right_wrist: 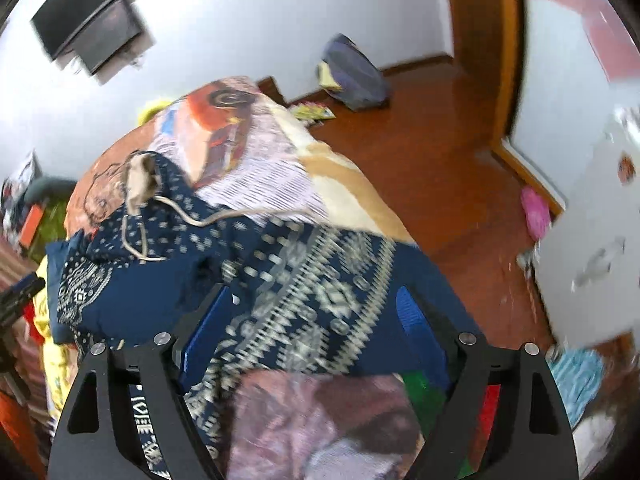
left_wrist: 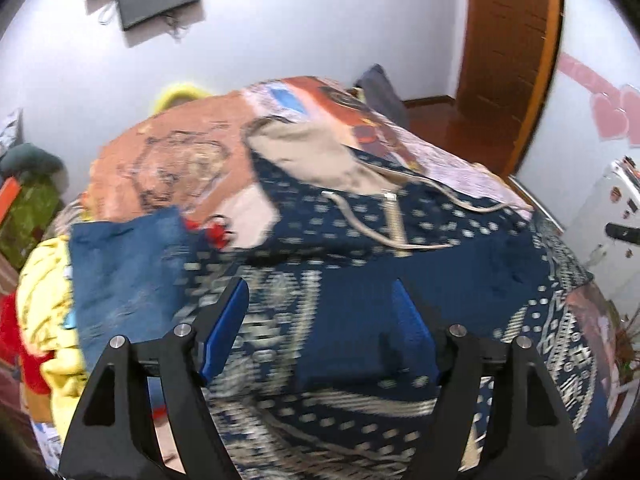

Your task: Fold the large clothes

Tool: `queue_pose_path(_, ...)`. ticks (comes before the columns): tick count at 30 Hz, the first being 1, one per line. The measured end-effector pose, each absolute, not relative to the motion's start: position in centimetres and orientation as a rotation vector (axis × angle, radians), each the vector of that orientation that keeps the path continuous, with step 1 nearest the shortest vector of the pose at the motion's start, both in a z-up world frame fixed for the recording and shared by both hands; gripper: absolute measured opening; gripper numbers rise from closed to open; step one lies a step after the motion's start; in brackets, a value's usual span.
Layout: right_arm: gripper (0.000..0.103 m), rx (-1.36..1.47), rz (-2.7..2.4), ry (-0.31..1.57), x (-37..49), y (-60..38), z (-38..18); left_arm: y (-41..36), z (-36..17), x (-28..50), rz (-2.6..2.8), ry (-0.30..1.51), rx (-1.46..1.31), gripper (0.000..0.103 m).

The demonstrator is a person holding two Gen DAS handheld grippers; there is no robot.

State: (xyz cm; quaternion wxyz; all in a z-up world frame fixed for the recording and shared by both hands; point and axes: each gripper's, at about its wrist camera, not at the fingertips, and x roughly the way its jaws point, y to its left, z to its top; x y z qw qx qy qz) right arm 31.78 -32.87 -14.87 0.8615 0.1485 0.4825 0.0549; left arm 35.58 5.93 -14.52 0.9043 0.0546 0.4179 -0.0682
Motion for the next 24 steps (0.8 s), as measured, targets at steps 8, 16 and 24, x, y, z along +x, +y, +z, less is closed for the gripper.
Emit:
queue_pose_path(8, 0.082, 0.61, 0.031, 1.172, 30.7, -38.8, -22.5, 0.8, -19.4, 37.6, -0.225, 0.984, 0.09, 0.073)
queue_pose_path(16, 0.084, 0.868, 0.027, 1.17, 31.1, -41.3, -26.4, 0.1, -21.8, 38.1, -0.233, 1.045, 0.065, 0.073)
queue_pose_path(24, 0.055, 0.808, -0.068, 1.143, 32.7, -41.3, -27.0, 0.9, -22.0, 37.9, -0.206, 1.05, 0.059, 0.073)
